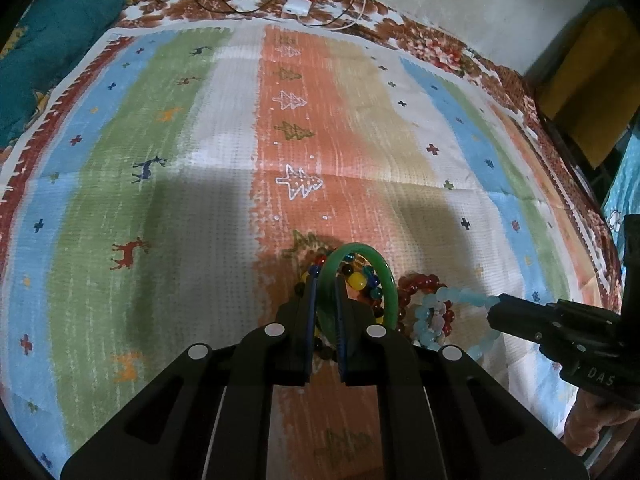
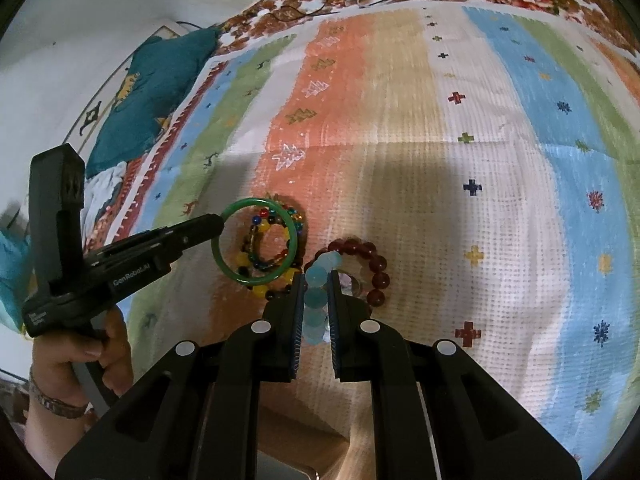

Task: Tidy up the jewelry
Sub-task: 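Lift the blue bracelet with the right tool while the left tool lifts the bangle toward the tin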

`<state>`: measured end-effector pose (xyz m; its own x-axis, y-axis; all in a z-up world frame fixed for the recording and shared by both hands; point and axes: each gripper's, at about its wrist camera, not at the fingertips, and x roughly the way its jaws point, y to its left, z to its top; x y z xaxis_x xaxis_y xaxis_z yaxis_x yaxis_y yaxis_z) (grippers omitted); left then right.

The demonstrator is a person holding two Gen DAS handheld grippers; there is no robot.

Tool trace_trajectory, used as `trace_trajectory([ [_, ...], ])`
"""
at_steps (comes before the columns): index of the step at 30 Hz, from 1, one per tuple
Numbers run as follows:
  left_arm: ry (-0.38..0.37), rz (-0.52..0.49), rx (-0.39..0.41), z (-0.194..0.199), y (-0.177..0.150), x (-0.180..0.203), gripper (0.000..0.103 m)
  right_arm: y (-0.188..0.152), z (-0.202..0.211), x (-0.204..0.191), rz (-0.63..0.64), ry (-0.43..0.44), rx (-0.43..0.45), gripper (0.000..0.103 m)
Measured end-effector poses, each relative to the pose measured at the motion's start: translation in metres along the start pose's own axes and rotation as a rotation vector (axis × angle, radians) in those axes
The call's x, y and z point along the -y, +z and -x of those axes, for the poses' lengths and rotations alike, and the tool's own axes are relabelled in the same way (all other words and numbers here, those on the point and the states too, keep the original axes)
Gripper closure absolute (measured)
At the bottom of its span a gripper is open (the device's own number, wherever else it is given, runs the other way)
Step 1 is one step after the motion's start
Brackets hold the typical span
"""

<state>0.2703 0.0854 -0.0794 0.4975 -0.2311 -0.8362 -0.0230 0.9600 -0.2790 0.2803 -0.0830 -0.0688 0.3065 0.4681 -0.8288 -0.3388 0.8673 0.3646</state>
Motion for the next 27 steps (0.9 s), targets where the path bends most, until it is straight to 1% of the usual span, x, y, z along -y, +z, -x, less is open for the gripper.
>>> trace_trajectory([
  [7, 0.010, 0.004, 0.004, 0.006, -0.005, 0.002, 0.095, -0.002, 0.010, -0.010, 0.041, -0.014, 0.019, 0.091],
  [12, 0.012, 0.002, 0.016, 0.014, -0.007, 0.004, 0.095, -0.004, 0.015, -0.016, 0.080, -0.051, 0.030, 0.091],
  [27, 0.021, -0.006, 0.051, 0.043, -0.020, 0.012, 0.095, -0.018, 0.032, -0.022, 0.109, -0.084, 0.063, 0.091],
])
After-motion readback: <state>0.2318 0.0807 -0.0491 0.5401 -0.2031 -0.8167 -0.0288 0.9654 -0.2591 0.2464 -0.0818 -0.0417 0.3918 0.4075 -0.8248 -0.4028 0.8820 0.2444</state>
